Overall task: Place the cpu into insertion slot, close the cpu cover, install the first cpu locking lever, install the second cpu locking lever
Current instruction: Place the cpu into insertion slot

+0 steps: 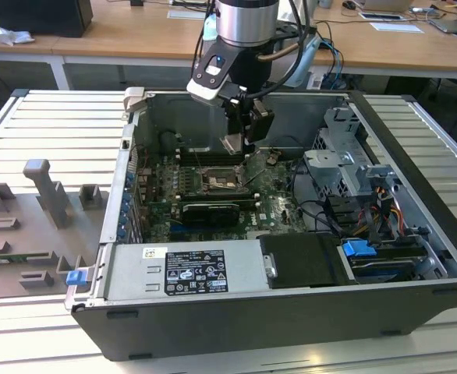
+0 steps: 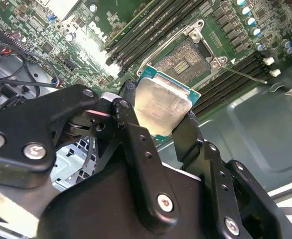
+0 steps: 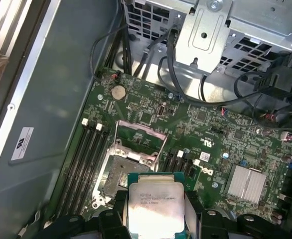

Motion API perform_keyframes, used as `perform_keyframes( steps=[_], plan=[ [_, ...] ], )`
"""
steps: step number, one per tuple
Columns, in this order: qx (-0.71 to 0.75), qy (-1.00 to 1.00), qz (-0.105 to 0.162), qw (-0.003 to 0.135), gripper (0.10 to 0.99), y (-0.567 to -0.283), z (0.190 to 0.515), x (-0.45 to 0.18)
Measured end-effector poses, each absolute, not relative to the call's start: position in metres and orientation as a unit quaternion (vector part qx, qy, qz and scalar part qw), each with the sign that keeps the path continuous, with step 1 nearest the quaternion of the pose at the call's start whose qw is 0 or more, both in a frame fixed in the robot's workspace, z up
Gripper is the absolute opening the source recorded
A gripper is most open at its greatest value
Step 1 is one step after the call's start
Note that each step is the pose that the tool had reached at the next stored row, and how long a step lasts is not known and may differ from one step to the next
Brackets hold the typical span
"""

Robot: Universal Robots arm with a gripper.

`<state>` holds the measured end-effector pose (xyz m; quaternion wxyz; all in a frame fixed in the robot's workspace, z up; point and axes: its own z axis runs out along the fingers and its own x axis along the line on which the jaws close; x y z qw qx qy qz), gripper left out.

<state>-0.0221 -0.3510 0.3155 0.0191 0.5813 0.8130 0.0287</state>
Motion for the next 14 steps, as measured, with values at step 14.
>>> perform_keyframes(
  steps=[14],
  plan=[
    [0.593, 0.804, 0.025, 0.020, 0.541, -0.3510, 0.3056, -0.0223]
  ],
)
